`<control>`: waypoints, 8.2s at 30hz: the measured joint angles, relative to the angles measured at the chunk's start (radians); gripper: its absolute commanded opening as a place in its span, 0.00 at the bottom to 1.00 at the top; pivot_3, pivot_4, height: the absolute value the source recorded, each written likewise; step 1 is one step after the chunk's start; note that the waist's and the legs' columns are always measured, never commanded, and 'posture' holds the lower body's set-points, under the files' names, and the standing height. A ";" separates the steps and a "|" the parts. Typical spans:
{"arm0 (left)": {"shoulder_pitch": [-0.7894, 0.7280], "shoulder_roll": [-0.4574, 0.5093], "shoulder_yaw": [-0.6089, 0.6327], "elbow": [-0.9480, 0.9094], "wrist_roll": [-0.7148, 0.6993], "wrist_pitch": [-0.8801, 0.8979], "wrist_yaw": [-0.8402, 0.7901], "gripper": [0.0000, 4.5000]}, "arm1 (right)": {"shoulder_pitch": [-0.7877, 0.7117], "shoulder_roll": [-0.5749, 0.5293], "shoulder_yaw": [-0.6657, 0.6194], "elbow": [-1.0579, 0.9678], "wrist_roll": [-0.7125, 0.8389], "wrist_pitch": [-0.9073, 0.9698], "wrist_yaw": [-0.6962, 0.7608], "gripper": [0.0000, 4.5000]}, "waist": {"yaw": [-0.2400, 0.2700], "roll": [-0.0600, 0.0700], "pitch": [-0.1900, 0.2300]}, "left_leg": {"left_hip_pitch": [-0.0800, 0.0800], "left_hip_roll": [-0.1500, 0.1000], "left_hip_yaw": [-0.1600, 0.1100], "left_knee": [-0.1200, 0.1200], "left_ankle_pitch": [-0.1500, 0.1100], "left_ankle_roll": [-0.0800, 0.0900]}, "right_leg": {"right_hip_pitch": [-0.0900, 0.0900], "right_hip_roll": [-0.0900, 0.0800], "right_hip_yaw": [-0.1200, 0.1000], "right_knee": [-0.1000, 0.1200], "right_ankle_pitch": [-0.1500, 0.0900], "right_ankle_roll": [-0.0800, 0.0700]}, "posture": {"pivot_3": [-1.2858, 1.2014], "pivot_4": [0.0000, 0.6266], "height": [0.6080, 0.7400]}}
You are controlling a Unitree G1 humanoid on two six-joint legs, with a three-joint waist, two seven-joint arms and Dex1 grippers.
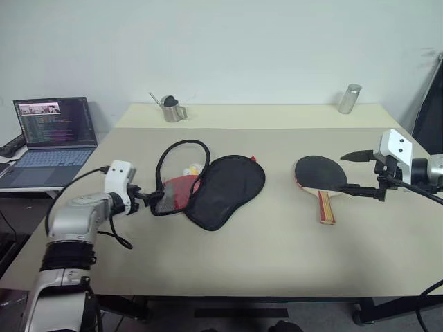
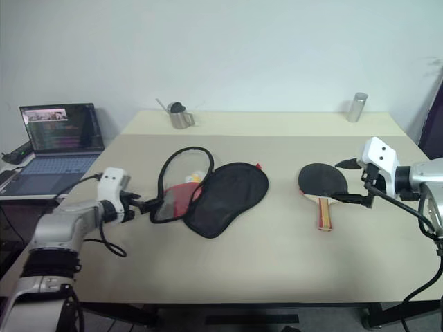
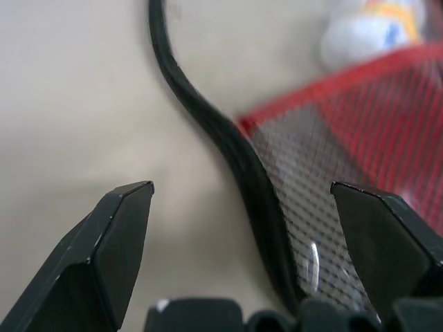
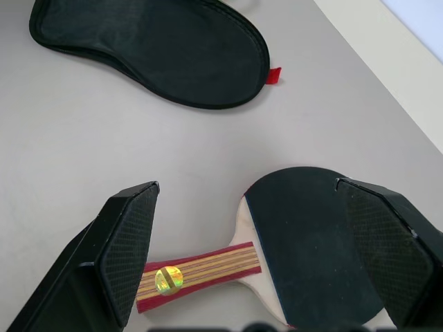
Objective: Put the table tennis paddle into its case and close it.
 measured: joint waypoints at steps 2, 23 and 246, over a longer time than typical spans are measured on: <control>-0.013 -0.022 -0.010 0.013 0.016 0.000 0.031 1.00 | -0.001 0.000 0.000 -0.001 0.000 0.002 -0.003 1.00 | 0.003 0.001 -0.001 | 0.001 0.000 0.000 0.000 0.000 0.000 | 0.001 0.000 0.000 0.000 0.000 0.000 | 0.52 0.24 1.00; 0.016 -0.206 0.054 -0.192 0.016 0.142 0.242 0.03 | -0.044 0.013 0.036 0.016 -0.002 -0.004 -0.002 1.00 | 0.029 0.007 -0.007 | 0.001 0.000 0.000 0.000 0.000 0.000 | 0.002 0.000 0.000 0.000 0.000 0.000 | 0.52 0.24 1.00; 0.053 0.084 -0.148 -0.422 -0.033 -0.225 -0.415 1.00 | -0.157 0.663 -0.181 0.128 -0.157 0.784 -1.231 0.24 | -0.008 -0.001 -0.008 | 0.011 0.002 0.017 -0.005 0.000 0.002 | -0.001 0.005 0.022 0.001 0.006 0.001 | 0.52 0.24 1.00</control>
